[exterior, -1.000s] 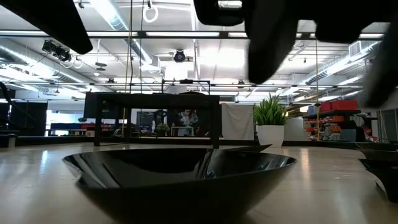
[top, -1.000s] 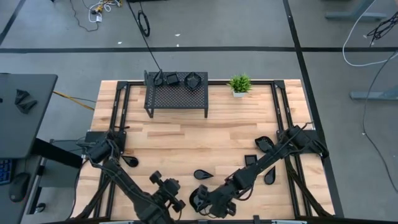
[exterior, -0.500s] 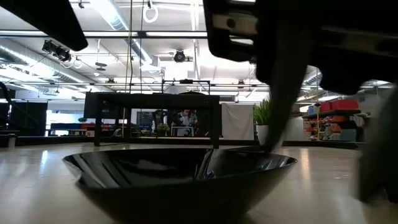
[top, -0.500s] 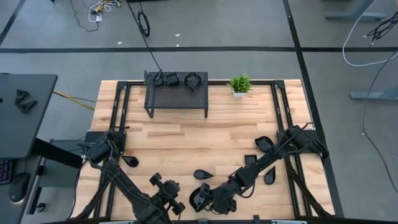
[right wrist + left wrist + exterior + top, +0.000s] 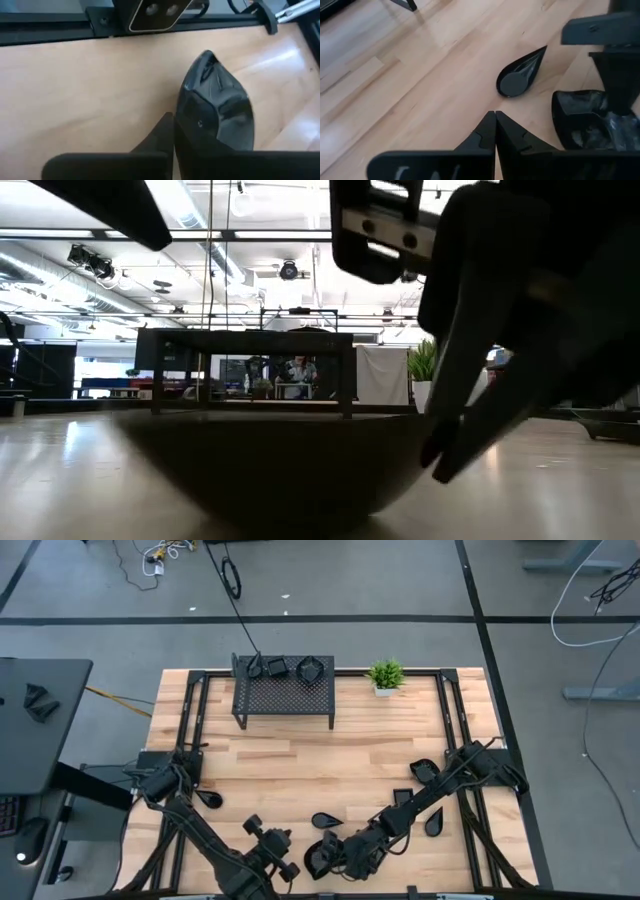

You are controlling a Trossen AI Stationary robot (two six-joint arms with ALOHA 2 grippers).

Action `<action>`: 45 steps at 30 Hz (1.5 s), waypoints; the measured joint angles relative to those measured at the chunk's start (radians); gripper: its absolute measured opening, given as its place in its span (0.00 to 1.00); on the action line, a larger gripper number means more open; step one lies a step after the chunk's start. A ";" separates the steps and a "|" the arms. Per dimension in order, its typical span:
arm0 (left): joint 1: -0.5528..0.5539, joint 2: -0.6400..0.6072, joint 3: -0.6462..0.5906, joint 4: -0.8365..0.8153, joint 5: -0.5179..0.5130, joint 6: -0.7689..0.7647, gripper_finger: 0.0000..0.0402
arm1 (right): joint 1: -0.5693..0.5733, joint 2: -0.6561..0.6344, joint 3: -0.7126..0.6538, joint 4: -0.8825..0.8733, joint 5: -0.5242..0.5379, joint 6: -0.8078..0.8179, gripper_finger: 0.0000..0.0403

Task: Pick & Place Mini shaped plates
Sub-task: Stack the black leaf-shaped plate on top of the leaf-shaped plate on the shelf

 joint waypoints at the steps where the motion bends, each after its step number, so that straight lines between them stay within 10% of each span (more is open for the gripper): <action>1: 0.001 0.000 0.000 -0.012 0.006 -0.006 0.01 | 0.000 -0.003 0.000 0.003 0.000 -0.009 0.02; 15: -0.056 -0.102 -0.055 -0.317 0.009 -0.171 0.01 | -0.108 -0.389 0.001 -0.234 0.264 -0.256 0.01; 24: 0.007 -0.286 -0.437 0.053 -0.105 -0.073 0.00 | -0.489 -0.618 0.002 -0.340 0.350 -0.413 0.00; 34: 0.216 -0.574 -0.899 0.872 -0.004 0.438 0.01 | -1.007 -0.464 0.075 -0.345 -0.032 -0.678 0.00; 45: 0.405 -0.609 -0.999 1.102 0.129 0.683 0.02 | -1.105 -0.214 0.374 -0.587 -0.079 -0.855 0.02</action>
